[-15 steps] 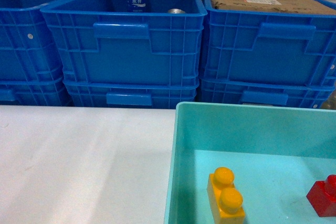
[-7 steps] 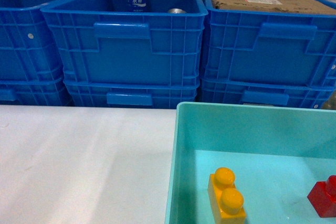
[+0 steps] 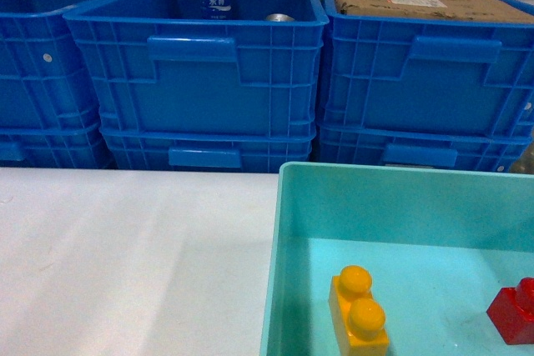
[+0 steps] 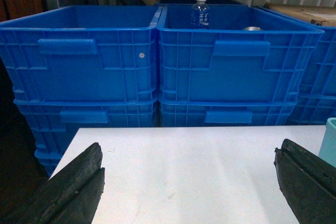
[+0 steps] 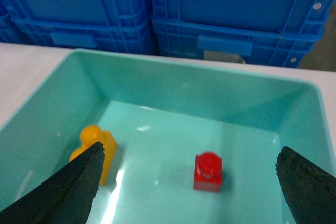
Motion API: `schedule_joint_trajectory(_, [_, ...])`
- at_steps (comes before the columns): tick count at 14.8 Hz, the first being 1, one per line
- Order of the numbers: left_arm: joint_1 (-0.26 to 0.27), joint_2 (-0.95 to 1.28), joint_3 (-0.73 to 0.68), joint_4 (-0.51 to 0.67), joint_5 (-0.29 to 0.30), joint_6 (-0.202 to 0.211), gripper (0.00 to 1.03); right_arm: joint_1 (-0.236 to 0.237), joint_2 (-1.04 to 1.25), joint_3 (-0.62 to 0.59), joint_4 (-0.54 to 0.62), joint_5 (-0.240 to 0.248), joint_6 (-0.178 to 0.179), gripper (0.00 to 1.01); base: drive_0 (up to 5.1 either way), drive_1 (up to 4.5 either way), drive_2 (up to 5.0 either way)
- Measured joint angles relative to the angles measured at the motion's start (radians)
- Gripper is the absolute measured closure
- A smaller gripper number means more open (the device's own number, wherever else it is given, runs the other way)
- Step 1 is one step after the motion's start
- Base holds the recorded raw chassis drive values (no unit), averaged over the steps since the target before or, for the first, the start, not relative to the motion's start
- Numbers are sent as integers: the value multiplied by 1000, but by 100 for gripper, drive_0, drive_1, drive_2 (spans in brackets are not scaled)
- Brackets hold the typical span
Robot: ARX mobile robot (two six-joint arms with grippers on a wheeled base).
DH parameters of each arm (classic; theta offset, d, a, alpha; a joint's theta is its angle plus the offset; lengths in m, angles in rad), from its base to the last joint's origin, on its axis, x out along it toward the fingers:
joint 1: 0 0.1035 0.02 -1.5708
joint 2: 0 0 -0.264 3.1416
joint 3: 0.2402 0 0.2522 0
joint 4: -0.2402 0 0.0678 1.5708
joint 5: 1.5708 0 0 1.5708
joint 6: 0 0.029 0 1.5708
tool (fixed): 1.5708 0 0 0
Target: Pick red block from blue box to shelf
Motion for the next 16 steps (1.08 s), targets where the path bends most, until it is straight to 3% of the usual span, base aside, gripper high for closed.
schedule_joint_trajectory(2, [0,0,0,0,0,0,5,0,289,142,63,-6,24,3,0,0,0])
schedule_joint_trajectory(4, [0,0,0,0,0,0,5,-5,556,199,116,-48,11,3,0,0,0])
schedule_joint_trajectory(7, [0,0,0,0,0,0,5,-60,751,181,248,-19,-72,3,0,0,0])
schedule_joint_trajectory(9, [0,0,0,0,0,0,5,-68,838,151,357,18,-131,3,0,0,0])
schedule_joint_trajectory(11, [0,0,0,0,0,0,5,-58,869,138,417,35,-151,3,0,0,0])
schedule_joint_trajectory(12, [0,0,0,0,0,0,5,-25,929,122,465,39,-140,3,0,0,0])
schedule_joint_trajectory(13, [0,0,0,0,-2,0,5,16,990,110,501,62,-99,3,0,0,0])
schedule_joint_trajectory(16, [0,0,0,0,0,0,5,57,1011,118,525,92,-79,3,0,0,0])
